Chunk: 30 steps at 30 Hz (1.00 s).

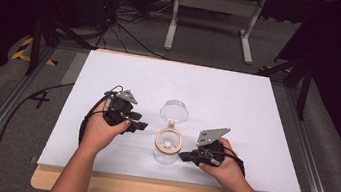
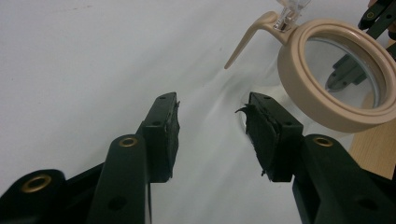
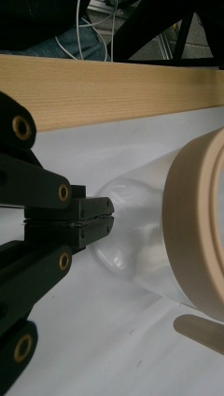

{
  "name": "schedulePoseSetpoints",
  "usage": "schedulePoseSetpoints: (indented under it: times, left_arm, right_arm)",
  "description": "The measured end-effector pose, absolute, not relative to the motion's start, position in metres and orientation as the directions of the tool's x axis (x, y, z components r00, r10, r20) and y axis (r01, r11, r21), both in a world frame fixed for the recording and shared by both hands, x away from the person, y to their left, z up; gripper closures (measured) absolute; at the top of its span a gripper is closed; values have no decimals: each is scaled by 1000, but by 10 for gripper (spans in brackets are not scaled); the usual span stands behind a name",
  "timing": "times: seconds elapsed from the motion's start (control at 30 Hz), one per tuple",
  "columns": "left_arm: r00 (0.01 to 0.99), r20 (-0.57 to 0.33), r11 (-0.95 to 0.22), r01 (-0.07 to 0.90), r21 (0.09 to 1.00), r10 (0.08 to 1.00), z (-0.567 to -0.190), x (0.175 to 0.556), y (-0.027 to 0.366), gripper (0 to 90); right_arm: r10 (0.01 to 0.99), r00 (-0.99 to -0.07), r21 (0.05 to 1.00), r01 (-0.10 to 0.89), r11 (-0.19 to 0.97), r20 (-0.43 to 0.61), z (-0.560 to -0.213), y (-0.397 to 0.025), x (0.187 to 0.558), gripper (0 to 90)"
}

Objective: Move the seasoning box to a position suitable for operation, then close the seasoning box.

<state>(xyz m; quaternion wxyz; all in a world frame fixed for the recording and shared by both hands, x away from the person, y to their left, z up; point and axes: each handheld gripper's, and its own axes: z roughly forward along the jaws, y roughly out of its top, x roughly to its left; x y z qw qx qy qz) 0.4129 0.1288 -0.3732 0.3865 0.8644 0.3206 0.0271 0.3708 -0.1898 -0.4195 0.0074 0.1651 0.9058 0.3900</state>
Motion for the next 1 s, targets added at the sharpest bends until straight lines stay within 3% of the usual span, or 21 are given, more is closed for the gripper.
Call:
schedulePoseSetpoints:
  times: [0.1,0.2,0.33,0.4,0.5,0.57,1.0]
  left_arm:
    - [789,-192,-493,532,689,584,-373,414,129,566]
    - [775,-102,-530,515,674,624,-373,413,124,551]
    - [767,-112,-519,525,674,631,-373,413,120,551]
    - [780,-115,-519,510,686,615,-371,412,121,613]
    - [797,-153,-501,503,704,584,-368,412,127,798]
    - [798,-185,-464,502,730,574,-366,413,131,854]
    - [792,-193,-383,473,793,579,-352,423,120,889]
  right_arm:
    - [304,-945,710,294,640,117,-420,-190,371,900]
    - [297,-947,713,292,637,122,-417,-191,371,900]
    - [309,-944,719,295,629,118,-411,-195,371,900]
    - [314,-943,726,293,622,112,-407,-198,371,900]
    - [325,-940,736,292,611,103,-399,-202,370,900]
    - [332,-938,743,292,602,99,-395,-205,371,900]
    - [360,-930,787,279,550,79,-367,-205,368,900]
